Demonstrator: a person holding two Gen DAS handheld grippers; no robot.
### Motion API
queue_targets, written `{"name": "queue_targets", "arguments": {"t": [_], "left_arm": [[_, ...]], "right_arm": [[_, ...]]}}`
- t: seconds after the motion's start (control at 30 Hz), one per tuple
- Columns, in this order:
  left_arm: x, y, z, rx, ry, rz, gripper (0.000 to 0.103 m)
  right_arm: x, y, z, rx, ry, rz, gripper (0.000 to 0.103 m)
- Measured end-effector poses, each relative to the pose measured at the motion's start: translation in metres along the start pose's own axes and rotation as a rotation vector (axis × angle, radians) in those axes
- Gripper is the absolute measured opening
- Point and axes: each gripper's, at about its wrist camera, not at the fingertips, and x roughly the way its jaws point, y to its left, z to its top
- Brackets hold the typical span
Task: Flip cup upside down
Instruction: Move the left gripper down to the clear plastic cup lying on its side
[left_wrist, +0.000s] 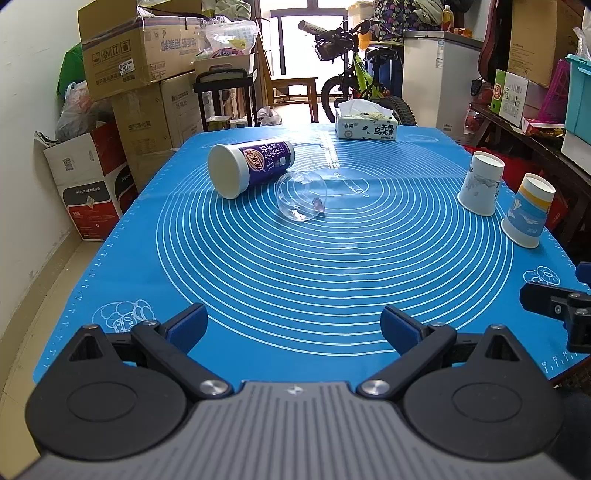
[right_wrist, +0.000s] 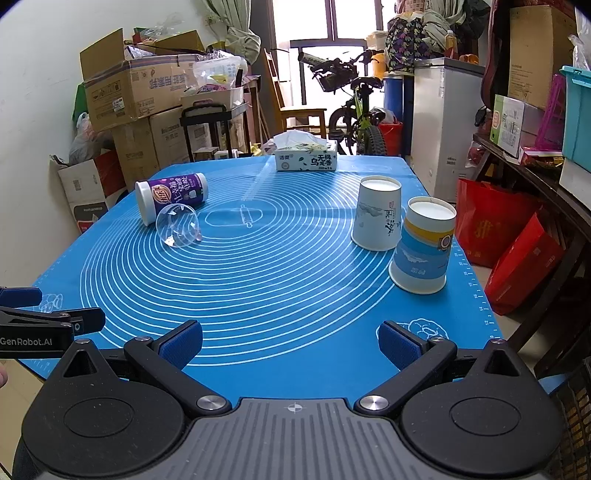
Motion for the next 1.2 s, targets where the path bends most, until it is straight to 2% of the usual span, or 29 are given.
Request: {"name": "queue_targets", "arguments": {"t": [0.27, 0.5, 0.9, 1.2], "left_arm": [[0.001, 0.001, 0.004, 0.003, -0.008, 0.013, 0.099], [0.018, 0.005, 0.038, 0.004, -0.024, 0.006, 0.099], [0.102, -0.005, 0.103, 0.012, 0.049, 0.014, 0.099], [0.172, -0.006, 0.135, -0.029, 0.144, 0.046, 0.099]], "right_arm": [[0.004, -0.002, 0.007, -0.005, -0.013, 0.012, 0.103], [0.027, -0.007, 0.029, 0.01, -0.023, 0.04, 0.103], [0.096, -0.008, 0.08, -0.011, -0.013, 0.036, 0.103], [0.133, -0.011, 0.081, -0.009, 0.013, 0.035, 0.103]]}}
